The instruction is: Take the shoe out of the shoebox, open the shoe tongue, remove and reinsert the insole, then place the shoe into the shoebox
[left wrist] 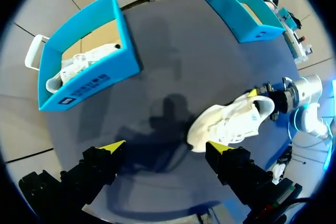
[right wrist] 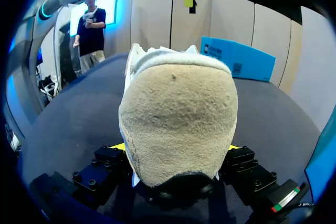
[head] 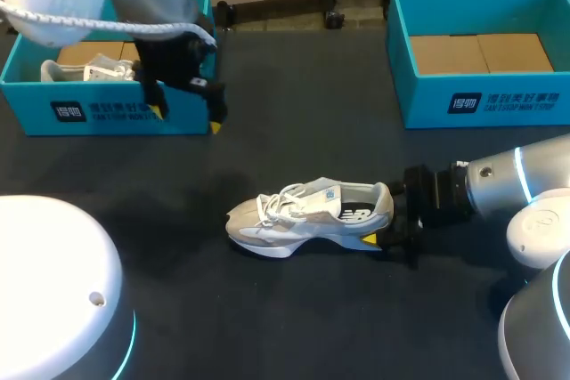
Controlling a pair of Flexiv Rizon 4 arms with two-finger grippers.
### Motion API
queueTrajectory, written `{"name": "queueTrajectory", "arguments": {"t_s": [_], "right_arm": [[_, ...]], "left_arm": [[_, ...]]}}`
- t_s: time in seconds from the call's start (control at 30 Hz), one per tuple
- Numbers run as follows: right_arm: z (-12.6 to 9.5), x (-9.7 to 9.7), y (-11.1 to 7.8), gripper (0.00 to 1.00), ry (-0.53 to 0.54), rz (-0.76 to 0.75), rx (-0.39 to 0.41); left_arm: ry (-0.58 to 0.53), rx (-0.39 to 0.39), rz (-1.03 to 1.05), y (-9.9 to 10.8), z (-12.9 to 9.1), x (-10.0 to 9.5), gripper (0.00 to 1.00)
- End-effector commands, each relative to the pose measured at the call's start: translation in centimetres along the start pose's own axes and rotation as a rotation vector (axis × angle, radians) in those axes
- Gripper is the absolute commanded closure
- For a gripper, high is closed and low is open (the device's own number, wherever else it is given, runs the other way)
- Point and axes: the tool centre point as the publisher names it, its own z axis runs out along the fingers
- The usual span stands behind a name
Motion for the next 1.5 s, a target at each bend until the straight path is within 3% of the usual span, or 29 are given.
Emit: {"name": "queueTrajectory", "arguments": {"t_s": [0.03, 0.27, 0.5, 1.2, 1.33, 1.5], "right_arm": [[0.2, 0.0, 0.1, 1.00, -0.002, 0.001, 0.005], [0.2, 0.0, 0.1, 1.00, -0.002, 0.001, 0.005], [0.2, 0.0, 0.1, 1.00, -0.002, 0.001, 0.005], [0.2, 0.0, 0.1, 1.00, -0.002, 0.001, 0.005], [0.2, 0.0, 0.1, 1.00, -0.002, 0.001, 0.005], [0.2, 0.0, 0.1, 1.00, -0.002, 0.001, 0.005]], "left_arm": [[-0.012, 0.009, 0.004, 0.6, 0.7, 2.3, 0.00], [-0.011, 0.012, 0.020, 1.5, 1.0, 5.6, 0.00], [-0.050, 0.046, 0.025, 2.0, 1.4, 7.7, 0.00], [-0.050, 0.046, 0.025, 2.0, 1.4, 7.7, 0.00], [-0.074, 0.028, -0.064, 2.1, 1.7, 7.0, 0.00], [-0.067, 0.017, -0.115, 2.1, 1.9, 7.6, 0.00]]}}
